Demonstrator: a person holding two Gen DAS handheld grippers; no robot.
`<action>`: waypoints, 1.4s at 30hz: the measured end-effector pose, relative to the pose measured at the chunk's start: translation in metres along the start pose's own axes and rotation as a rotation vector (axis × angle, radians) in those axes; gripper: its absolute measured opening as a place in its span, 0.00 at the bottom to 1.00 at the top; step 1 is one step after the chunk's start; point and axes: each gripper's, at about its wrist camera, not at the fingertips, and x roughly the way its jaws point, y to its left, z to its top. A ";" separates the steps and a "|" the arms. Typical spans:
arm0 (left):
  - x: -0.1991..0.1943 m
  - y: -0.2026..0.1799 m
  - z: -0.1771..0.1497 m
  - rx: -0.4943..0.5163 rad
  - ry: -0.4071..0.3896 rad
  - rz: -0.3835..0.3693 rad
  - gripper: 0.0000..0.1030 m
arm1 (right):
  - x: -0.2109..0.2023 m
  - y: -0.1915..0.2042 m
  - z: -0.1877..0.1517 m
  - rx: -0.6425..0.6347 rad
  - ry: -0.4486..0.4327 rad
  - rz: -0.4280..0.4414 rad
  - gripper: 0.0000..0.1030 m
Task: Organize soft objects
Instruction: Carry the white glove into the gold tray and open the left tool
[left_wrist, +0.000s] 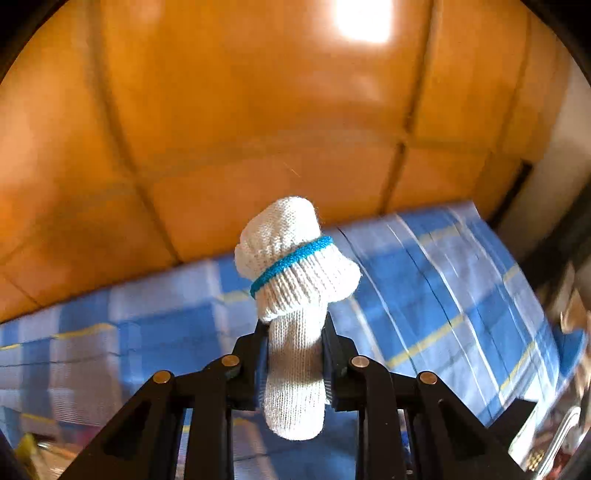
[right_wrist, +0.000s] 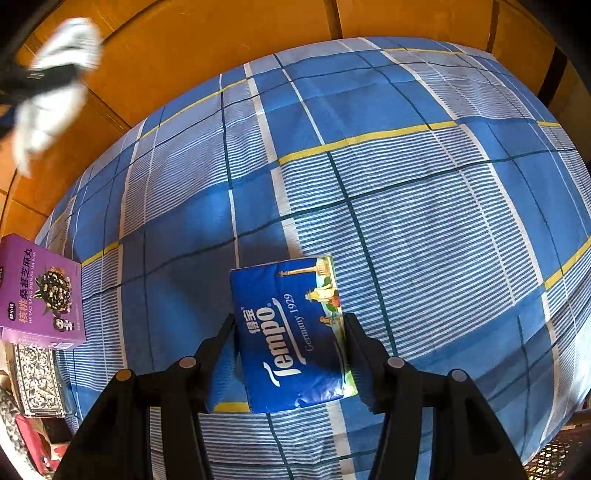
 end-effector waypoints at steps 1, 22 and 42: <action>-0.010 0.014 0.005 -0.016 -0.021 0.024 0.23 | 0.001 0.001 -0.001 -0.005 0.002 -0.006 0.54; -0.185 0.283 -0.175 -0.419 -0.196 0.297 0.23 | 0.014 0.023 -0.004 -0.058 -0.019 -0.095 0.54; -0.229 0.279 -0.357 -0.403 -0.202 0.407 0.24 | 0.018 0.051 -0.021 -0.182 -0.080 -0.200 0.52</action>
